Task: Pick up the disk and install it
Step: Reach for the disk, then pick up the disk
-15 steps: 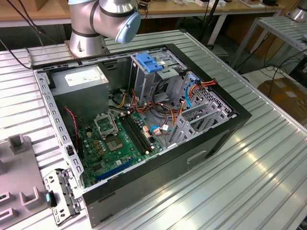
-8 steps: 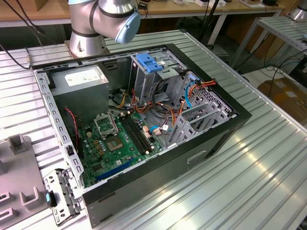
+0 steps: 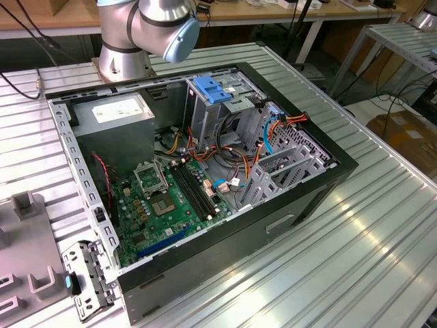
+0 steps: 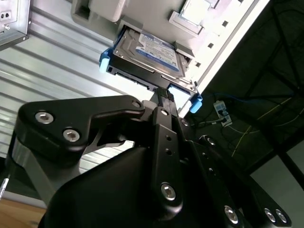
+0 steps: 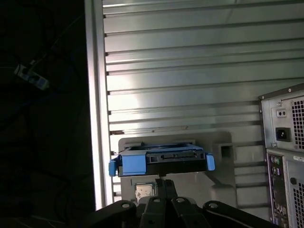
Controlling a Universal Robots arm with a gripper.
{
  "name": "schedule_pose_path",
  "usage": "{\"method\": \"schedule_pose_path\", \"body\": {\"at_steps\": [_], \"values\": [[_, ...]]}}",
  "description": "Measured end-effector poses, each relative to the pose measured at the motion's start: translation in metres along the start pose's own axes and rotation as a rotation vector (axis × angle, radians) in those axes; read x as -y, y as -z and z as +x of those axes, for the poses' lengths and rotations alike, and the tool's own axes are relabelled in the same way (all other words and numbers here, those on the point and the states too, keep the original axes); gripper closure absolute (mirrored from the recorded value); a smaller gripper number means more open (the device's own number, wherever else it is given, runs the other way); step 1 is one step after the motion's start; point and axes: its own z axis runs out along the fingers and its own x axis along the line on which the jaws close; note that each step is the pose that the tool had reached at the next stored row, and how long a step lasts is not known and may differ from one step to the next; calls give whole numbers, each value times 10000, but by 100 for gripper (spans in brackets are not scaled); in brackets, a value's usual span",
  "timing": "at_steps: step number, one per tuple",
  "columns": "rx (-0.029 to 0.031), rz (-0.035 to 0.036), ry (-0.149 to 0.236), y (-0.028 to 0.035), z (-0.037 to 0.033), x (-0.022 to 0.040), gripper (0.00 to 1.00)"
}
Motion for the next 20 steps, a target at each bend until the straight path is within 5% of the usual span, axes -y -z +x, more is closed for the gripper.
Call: {"method": "schedule_pose_path", "body": {"at_steps": [5,20], "values": [[-4,0,0,-6,140,11,89],[-5,0,3,-6,158,12,89]]}}
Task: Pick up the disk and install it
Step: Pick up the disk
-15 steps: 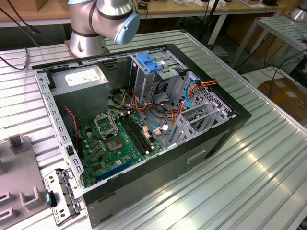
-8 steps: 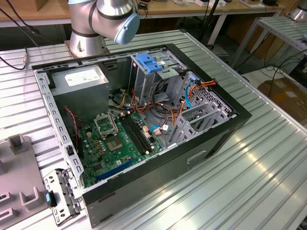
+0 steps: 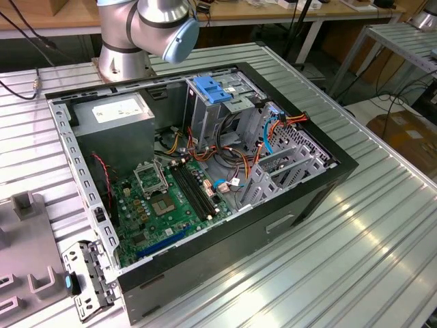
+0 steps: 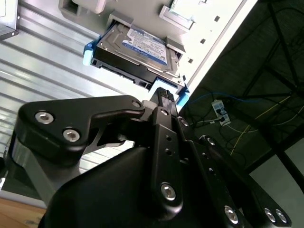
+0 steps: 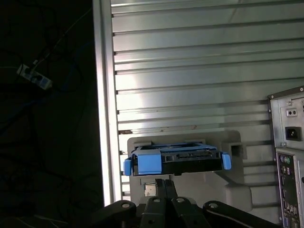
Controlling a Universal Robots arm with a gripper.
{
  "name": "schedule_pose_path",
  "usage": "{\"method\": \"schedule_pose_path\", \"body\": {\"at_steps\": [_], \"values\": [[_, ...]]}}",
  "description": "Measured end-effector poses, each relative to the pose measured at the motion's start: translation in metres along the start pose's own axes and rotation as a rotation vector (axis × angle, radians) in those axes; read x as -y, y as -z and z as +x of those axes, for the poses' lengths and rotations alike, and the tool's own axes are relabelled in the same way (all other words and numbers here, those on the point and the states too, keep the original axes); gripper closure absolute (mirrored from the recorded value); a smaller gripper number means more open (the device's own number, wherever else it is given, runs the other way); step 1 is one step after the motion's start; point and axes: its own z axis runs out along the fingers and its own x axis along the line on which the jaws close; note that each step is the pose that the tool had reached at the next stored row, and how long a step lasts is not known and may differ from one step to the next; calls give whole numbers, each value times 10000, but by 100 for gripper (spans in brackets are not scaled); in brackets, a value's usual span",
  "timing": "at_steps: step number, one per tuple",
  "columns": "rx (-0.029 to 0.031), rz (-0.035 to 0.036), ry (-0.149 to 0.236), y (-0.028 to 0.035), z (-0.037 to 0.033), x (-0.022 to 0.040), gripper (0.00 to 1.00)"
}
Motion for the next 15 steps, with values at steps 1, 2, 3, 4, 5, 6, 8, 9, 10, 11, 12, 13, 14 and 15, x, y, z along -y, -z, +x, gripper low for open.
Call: {"method": "schedule_pose_path", "body": {"at_steps": [1,2,3,4,5,6,8,9,10,11,12,13,14,15], "values": [[-9,3,200,0,1,0,89],[-24,6,523,-1,1,0,89],[-34,9,692,0,1,0,89],[-45,12,937,0,0,0,89],[-62,17,1291,-1,0,0,89],[-85,23,1739,0,0,0,89],[-121,33,2494,-1,0,0,89],[-134,36,2744,-1,0,0,89],[-157,43,3236,-1,0,0,89],[-176,47,3606,-1,0,0,89],[-194,52,3981,-2,0,0,89],[-211,57,4334,-2,0,0,89],[-225,61,4629,-2,0,0,89],[-253,68,5185,-2,0,0,89]]}}
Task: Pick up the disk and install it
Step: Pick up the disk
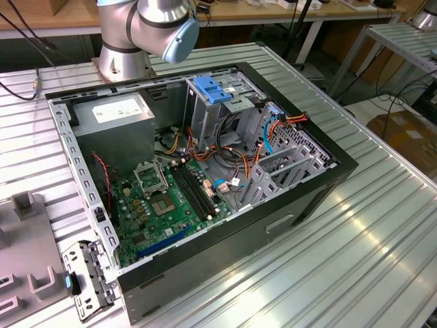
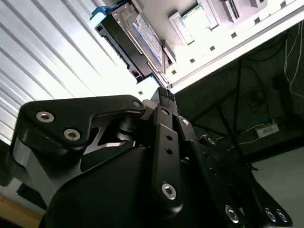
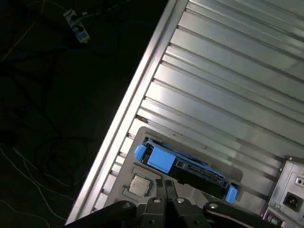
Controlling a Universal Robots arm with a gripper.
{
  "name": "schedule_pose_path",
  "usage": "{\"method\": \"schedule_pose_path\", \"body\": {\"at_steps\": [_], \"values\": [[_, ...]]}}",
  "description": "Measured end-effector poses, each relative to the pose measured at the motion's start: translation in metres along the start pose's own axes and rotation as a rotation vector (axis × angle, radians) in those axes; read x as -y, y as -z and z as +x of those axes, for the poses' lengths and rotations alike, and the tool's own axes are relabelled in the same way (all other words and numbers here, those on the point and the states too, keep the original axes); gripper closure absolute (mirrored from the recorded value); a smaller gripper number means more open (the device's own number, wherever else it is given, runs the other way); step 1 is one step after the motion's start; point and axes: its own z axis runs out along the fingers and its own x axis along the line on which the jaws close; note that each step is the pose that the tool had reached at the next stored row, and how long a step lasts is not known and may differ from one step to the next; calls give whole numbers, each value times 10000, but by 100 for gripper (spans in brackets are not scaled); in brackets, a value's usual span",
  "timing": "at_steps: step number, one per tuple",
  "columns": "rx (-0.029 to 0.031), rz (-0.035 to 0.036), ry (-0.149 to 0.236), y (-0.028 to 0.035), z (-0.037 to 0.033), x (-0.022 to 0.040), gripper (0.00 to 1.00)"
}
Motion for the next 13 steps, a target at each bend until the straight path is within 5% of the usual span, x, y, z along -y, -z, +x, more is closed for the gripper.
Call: {"method": "schedule_pose_path", "body": {"at_steps": [5,7,13], "values": [[-50,14,1033,0,0,0,89],[-90,24,1850,-1,0,0,89],[-156,42,3194,-1,0,0,89]]}}
